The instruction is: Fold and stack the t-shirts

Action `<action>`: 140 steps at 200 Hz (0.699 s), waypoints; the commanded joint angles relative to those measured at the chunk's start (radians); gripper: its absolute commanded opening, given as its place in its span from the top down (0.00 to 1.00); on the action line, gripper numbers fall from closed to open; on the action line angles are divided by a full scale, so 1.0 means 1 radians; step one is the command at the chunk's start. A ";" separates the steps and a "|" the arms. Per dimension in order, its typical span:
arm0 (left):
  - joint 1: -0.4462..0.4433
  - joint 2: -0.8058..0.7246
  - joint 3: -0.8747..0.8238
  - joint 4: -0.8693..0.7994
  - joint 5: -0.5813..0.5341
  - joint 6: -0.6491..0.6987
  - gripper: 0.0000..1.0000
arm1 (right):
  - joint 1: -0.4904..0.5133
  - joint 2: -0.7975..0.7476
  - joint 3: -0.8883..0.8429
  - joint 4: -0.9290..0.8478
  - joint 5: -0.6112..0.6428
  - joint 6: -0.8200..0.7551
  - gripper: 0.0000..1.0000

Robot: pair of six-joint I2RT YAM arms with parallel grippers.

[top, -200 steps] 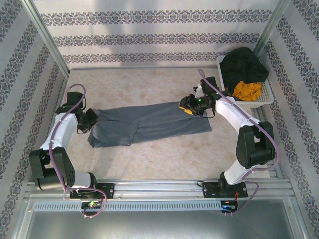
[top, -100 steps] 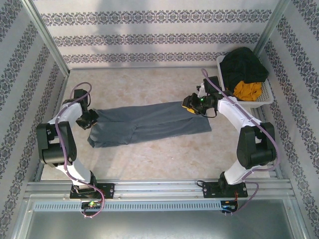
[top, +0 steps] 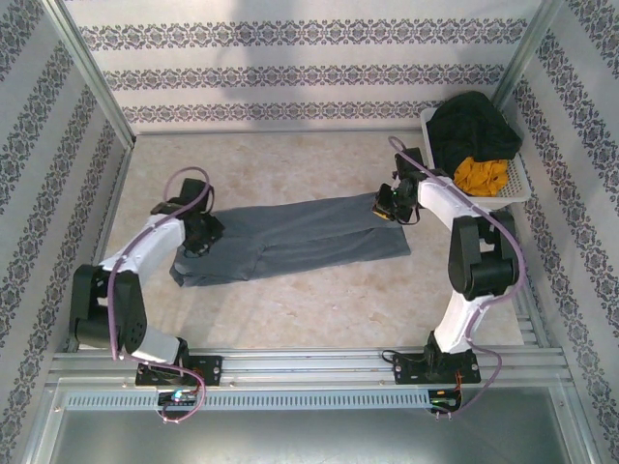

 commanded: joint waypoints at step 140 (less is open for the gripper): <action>-0.016 0.883 0.819 0.279 0.103 -0.039 0.81 | 0.282 -0.053 -0.254 -0.231 0.038 0.078 0.78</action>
